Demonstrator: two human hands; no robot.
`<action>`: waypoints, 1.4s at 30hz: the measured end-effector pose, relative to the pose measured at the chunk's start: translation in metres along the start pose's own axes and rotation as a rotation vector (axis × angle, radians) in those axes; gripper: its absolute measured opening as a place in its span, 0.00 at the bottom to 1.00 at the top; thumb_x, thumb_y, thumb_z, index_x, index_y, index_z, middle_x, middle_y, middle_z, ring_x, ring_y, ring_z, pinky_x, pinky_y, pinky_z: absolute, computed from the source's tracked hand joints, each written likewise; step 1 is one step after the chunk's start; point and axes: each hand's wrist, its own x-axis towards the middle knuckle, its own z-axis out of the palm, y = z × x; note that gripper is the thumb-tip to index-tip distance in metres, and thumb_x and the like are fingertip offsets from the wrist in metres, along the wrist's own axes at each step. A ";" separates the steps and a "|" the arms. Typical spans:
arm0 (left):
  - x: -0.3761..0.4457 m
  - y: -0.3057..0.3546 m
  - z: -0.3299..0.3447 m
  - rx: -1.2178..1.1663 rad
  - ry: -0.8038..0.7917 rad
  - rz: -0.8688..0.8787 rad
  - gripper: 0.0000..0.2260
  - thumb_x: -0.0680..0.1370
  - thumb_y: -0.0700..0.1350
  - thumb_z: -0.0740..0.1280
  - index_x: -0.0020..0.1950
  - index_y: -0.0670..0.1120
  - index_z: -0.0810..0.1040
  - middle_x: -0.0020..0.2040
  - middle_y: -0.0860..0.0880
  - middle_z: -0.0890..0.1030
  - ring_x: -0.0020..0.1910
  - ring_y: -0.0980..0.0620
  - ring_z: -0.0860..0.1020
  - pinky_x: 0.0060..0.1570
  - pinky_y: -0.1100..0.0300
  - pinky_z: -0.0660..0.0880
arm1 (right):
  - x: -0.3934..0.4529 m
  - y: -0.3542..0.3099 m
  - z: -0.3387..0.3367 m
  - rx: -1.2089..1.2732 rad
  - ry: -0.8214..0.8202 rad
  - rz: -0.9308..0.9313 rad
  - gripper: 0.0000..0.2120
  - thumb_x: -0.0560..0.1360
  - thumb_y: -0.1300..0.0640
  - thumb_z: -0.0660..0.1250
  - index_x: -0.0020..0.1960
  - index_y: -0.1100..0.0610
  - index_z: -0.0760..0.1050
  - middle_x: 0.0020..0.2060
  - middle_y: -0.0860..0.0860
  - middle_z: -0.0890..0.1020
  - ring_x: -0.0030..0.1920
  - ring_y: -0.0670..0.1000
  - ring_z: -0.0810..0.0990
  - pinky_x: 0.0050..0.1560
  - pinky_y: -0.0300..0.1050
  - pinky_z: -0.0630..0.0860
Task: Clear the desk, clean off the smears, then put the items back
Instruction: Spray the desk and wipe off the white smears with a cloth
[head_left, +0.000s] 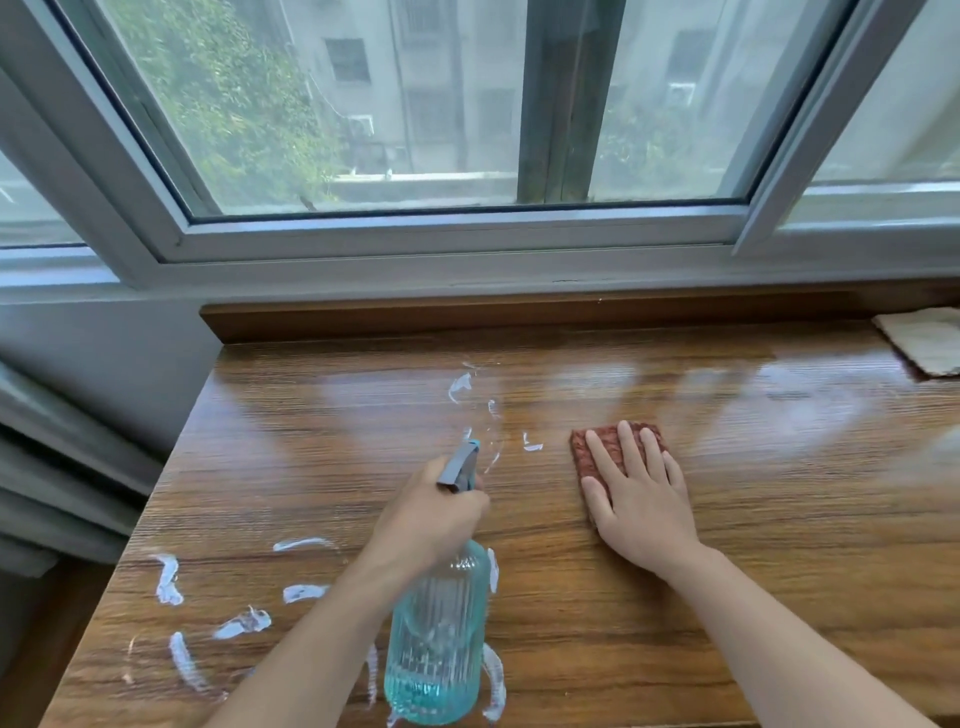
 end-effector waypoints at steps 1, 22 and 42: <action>0.000 -0.001 0.001 0.020 -0.016 0.013 0.04 0.70 0.46 0.65 0.38 0.54 0.70 0.30 0.56 0.70 0.31 0.51 0.67 0.36 0.57 0.65 | 0.001 -0.001 0.000 0.005 -0.007 0.006 0.29 0.82 0.35 0.40 0.82 0.38 0.39 0.83 0.50 0.41 0.82 0.55 0.37 0.81 0.56 0.40; 0.000 -0.017 -0.046 -0.135 0.065 0.142 0.08 0.70 0.47 0.65 0.48 0.52 0.76 0.42 0.42 0.77 0.38 0.47 0.74 0.37 0.50 0.72 | 0.088 -0.013 -0.024 -0.028 -0.063 -0.041 0.31 0.81 0.35 0.42 0.82 0.38 0.40 0.83 0.51 0.42 0.82 0.56 0.38 0.80 0.58 0.39; 0.053 0.006 -0.076 -0.171 0.450 0.490 0.11 0.70 0.40 0.64 0.49 0.53 0.78 0.44 0.50 0.82 0.39 0.39 0.83 0.40 0.37 0.83 | 0.061 -0.030 -0.006 -0.037 -0.048 -0.214 0.34 0.79 0.30 0.42 0.82 0.38 0.42 0.83 0.51 0.44 0.82 0.54 0.39 0.80 0.57 0.43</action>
